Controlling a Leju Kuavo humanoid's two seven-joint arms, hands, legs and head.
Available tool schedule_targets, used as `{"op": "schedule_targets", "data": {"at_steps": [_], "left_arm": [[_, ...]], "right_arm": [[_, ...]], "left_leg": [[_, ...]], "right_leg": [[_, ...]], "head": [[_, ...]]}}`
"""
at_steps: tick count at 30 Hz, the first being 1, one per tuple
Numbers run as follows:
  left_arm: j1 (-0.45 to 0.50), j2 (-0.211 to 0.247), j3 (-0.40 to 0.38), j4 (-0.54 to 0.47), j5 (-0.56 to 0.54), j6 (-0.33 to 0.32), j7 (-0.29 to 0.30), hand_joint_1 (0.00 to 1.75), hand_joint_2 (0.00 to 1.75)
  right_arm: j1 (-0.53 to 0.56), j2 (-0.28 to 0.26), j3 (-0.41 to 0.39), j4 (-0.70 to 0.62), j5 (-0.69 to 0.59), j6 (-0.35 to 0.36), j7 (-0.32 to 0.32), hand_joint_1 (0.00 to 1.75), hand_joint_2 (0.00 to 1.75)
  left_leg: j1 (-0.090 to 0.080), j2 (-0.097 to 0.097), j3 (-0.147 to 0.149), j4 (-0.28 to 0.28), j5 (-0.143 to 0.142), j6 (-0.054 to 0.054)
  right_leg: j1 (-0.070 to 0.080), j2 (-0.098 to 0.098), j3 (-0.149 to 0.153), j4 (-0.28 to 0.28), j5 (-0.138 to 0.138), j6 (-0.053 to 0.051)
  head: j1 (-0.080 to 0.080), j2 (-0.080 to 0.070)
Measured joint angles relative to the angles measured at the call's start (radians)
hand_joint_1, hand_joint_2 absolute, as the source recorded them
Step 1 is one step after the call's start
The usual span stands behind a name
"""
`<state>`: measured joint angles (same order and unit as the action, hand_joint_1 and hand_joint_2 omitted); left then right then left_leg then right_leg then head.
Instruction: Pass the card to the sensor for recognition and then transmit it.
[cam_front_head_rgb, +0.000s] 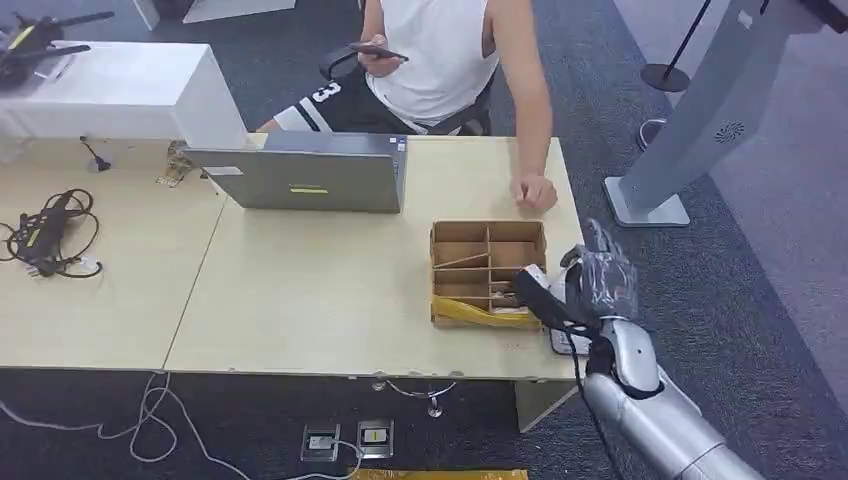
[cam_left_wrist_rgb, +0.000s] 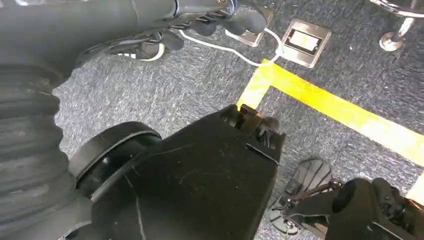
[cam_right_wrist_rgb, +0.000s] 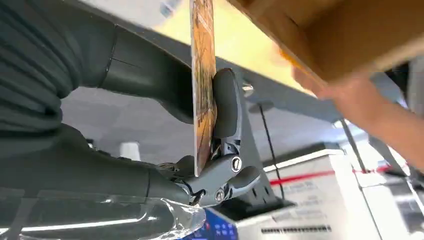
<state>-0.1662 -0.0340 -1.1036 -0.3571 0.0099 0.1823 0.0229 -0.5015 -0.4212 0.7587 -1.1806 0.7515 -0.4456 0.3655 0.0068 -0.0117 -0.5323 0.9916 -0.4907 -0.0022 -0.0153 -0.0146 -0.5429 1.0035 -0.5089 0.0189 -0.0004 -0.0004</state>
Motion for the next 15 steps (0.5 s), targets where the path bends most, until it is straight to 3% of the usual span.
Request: {"op": "schedule_targets", "data": {"at_steps": [8, 15], "left_arm": [[-0.009, -0.014, -0.008, 0.000, -0.042, 0.000, 0.000, 0.00, 1.75], [-0.020, -0.025, -0.025, 0.000, -0.075, 0.000, 0.006, 0.00, 1.75]], "right_arm": [[-0.195, 0.042, 0.014, -0.081, 0.081, 0.083, 0.018, 1.75, 1.75], [-0.281, 0.098, 0.042, -0.085, 0.120, 0.157, 0.023, 1.75, 1.75]], "left_leg": [[0.000, 0.000, 0.000, 0.000, 0.000, 0.000], [0.000, 0.000, 0.000, 0.000, 0.000, 0.000]], "right_leg": [[0.000, 0.000, 0.000, 0.000, 0.000, 0.000], [0.000, 0.000, 0.000, 0.000, 0.000, 0.000]], "head": [[0.000, 0.000], [0.000, 0.000]]}}
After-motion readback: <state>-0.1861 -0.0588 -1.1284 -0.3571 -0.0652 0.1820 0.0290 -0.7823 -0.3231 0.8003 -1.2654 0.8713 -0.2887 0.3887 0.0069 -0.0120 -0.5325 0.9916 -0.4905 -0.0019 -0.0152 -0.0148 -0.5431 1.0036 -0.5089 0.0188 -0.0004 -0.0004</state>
